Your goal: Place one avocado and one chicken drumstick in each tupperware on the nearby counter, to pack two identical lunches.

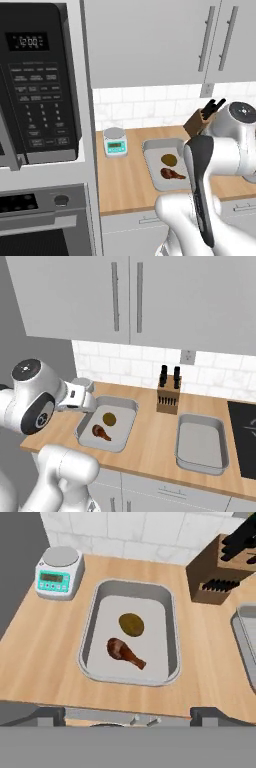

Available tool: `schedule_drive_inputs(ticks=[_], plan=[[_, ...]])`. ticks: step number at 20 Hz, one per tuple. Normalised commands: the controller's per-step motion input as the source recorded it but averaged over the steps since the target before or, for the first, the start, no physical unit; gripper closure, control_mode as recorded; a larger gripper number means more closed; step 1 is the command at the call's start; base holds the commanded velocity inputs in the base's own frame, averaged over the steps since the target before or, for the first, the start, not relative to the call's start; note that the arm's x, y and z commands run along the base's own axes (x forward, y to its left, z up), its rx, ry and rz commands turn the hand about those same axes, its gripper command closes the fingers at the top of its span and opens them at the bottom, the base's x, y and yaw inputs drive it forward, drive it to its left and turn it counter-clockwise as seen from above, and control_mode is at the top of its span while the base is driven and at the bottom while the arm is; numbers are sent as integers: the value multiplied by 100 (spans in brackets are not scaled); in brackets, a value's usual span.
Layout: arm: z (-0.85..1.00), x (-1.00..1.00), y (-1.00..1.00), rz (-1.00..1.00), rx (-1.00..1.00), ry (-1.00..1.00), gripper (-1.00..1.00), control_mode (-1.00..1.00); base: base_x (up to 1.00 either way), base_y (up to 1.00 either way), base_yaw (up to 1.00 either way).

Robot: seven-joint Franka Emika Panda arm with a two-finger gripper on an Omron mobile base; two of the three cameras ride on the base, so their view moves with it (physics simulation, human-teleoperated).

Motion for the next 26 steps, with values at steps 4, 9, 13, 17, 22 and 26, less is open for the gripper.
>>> schedule_drive_inputs(ticks=[4,9,13,17,22,26], plan=[[0,-99,3,-35,20,-27,-100,-100,0,0,0],[-1,-46,34,-5,1,-9,-100,-100,0,0,0],[-13,-39,11,1,0,0,-100,-100,0,0,0],[0,0,0,0,0,0,-100,100,-100,0,15],[0,0,0,0,0,0,-100,100,-100,1,23],[0,0,0,0,0,0,-100,100,-71,80,20]])
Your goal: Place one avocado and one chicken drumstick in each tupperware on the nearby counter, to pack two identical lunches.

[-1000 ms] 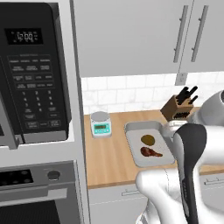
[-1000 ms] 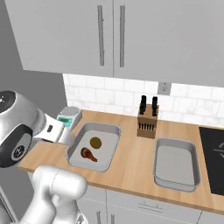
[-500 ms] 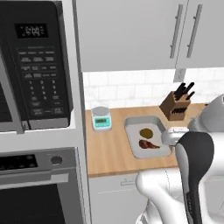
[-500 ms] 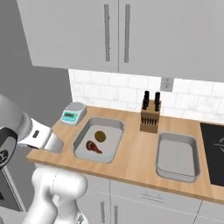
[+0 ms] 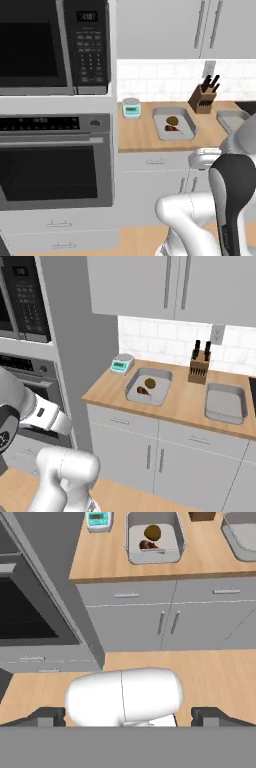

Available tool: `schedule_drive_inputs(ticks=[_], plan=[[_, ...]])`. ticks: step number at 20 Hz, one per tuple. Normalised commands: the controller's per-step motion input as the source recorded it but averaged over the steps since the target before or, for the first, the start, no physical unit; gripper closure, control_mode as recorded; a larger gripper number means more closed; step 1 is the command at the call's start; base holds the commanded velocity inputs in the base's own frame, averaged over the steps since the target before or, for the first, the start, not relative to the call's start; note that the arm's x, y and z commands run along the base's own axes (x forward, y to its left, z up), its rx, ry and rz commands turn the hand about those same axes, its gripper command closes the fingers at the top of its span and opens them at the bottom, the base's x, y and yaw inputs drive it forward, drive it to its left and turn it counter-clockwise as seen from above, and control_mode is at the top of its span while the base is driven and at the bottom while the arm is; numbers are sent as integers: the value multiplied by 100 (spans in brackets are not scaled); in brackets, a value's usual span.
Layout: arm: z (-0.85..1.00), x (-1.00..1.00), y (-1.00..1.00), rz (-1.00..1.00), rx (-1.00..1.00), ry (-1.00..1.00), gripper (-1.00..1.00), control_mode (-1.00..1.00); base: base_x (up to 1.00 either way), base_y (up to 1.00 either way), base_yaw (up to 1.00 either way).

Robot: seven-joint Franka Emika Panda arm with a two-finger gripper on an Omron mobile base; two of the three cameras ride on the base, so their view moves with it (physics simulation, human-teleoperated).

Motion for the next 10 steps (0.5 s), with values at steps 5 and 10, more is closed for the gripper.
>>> schedule_drive_inputs(ticks=[5,10], plan=[[0,0,0,0,0,0,-100,100,-16,100,10],[0,0,0,0,0,0,-100,100,-8,100,2]])
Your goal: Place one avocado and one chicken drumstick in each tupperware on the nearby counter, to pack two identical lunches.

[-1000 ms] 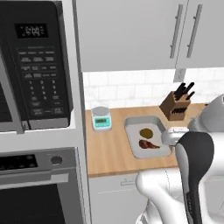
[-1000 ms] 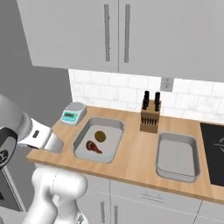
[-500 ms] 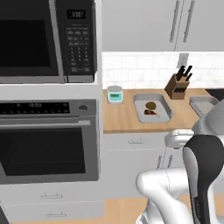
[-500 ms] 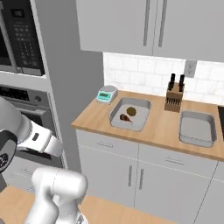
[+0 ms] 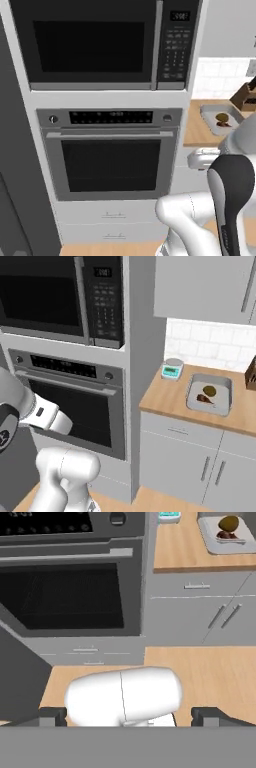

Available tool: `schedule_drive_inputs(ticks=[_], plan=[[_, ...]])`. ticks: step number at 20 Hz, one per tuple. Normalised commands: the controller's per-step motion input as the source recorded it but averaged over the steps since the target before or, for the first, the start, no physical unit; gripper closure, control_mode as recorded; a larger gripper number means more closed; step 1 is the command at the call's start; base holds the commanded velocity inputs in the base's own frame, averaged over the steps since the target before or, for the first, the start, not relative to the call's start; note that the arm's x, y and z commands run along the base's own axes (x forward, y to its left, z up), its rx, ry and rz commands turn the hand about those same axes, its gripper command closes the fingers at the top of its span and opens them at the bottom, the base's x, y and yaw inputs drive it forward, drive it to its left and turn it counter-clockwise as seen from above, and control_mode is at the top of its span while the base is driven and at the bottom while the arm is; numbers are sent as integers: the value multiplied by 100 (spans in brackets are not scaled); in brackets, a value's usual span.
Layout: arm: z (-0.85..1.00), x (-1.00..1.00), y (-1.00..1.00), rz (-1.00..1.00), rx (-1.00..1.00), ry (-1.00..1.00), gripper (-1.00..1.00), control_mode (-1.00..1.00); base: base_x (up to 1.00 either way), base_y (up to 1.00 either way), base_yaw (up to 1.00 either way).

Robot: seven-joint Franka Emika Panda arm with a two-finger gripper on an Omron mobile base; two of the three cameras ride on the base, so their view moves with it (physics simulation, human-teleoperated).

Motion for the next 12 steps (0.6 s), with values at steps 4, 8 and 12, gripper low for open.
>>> schedule_drive_inputs(ticks=[4,8,12], plan=[[0,0,0,0,0,0,-100,100,-83,100,0],[0,0,0,0,0,0,-100,100,-100,100,0],[0,0,0,0,0,0,-100,100,-97,100,0]])
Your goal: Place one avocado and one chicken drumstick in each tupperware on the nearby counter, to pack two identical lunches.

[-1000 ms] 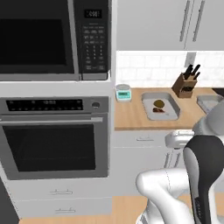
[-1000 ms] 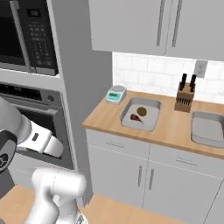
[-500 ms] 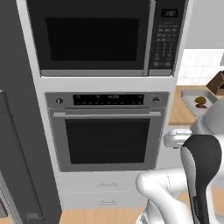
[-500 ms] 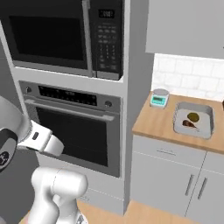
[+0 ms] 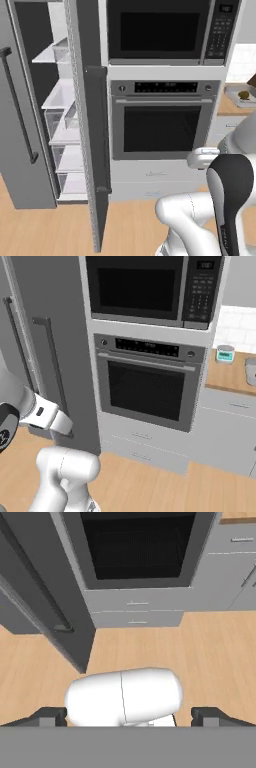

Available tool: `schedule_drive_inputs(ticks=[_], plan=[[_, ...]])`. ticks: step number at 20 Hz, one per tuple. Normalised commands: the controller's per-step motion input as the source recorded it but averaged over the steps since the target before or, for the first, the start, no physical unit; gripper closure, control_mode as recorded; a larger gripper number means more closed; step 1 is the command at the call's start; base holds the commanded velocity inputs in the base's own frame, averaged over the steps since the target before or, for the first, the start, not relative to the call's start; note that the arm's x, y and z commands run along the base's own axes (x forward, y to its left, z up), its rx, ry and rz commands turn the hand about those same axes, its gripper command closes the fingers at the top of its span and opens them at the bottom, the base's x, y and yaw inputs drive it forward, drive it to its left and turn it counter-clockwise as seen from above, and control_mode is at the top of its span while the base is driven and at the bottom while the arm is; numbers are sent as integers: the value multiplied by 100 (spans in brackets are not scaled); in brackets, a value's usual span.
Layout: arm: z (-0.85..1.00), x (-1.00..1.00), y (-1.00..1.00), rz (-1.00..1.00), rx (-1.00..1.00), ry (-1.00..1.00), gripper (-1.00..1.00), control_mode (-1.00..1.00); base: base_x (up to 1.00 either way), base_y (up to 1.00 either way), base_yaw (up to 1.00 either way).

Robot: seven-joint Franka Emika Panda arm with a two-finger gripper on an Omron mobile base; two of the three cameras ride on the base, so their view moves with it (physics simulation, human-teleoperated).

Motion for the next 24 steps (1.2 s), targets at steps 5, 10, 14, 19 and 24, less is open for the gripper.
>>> schedule_drive_inputs(ticks=[5,10,14,19,24], plan=[[0,0,0,0,0,0,-100,100,-15,100,0],[0,0,0,0,0,0,-100,100,17,100,0],[0,0,0,0,0,0,-100,100,24,100,-3],[0,0,0,0,0,0,-100,100,25,89,-10],[0,0,0,0,0,0,-100,100,37,20,-19]])
